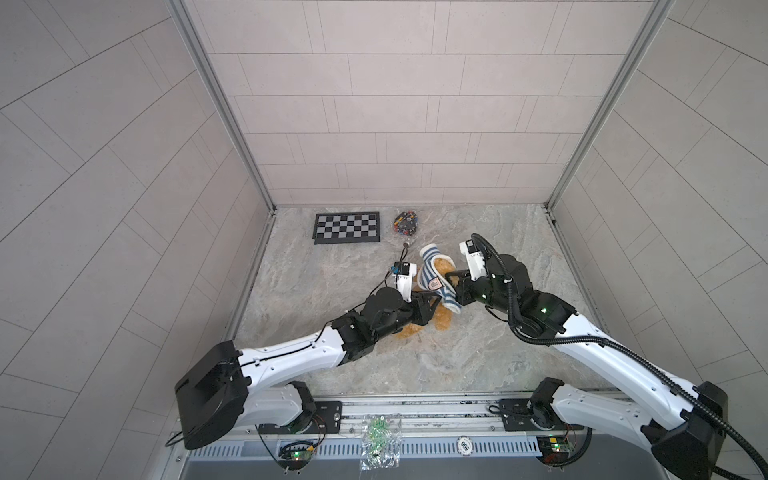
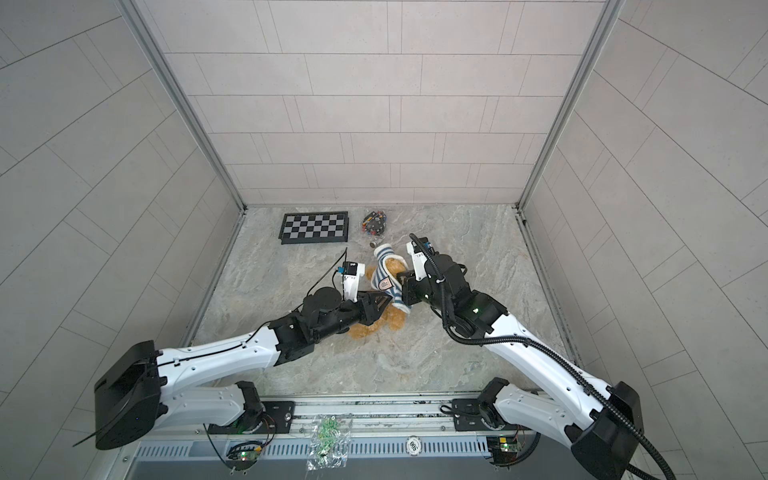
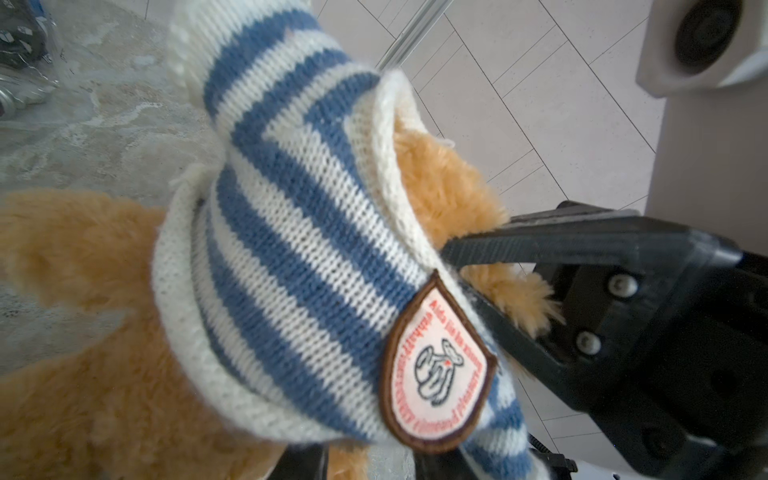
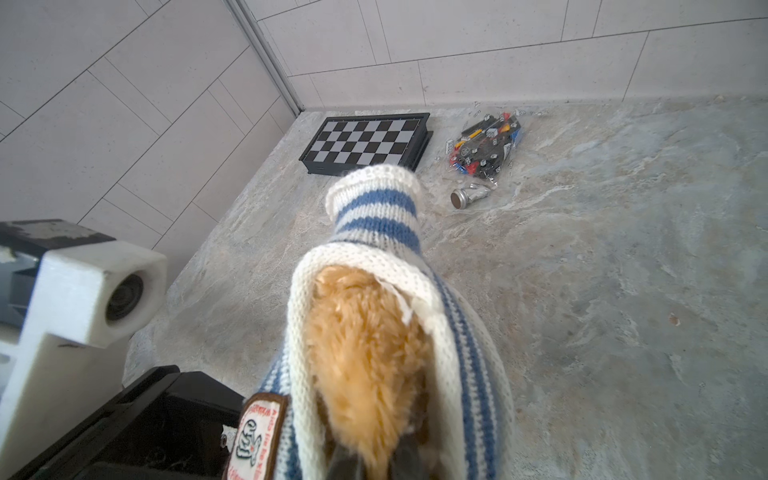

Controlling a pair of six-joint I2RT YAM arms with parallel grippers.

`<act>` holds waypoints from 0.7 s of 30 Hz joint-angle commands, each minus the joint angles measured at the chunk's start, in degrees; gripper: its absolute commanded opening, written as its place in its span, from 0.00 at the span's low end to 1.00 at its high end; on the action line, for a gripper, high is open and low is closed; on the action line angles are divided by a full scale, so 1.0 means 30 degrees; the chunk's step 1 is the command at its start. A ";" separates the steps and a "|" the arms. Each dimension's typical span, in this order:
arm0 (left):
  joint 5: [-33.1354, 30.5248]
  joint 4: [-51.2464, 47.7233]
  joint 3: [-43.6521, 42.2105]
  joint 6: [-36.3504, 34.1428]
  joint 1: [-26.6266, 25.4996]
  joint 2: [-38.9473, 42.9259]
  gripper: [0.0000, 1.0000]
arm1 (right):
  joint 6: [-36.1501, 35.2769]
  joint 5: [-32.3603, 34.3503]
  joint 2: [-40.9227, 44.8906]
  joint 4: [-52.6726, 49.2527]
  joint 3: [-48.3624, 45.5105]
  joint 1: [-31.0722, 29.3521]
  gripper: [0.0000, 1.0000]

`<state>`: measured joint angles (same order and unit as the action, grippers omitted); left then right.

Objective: Dress the teddy bear

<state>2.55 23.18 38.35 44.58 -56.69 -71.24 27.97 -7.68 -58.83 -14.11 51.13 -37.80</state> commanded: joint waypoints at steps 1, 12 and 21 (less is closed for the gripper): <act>-0.0192 0.0370 0.0544 -0.0495 -0.0223 0.0164 0.37 | 0.0275 0.0246 0.0392 0.0573 0.0708 0.0054 0.00; 0.1065 0.0996 0.0735 -0.0244 -0.0549 -0.0255 0.40 | 0.0251 0.0247 0.0493 0.0543 0.0768 0.0490 0.00; 0.0692 0.1451 0.0871 0.0265 -0.0621 -0.0816 0.36 | 0.0265 0.0071 0.0719 0.0489 0.0709 0.0564 0.00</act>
<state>4.93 25.43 39.00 44.93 -58.33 -73.21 27.94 -7.51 -58.61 -14.41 51.13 -36.21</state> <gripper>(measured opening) 0.365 0.083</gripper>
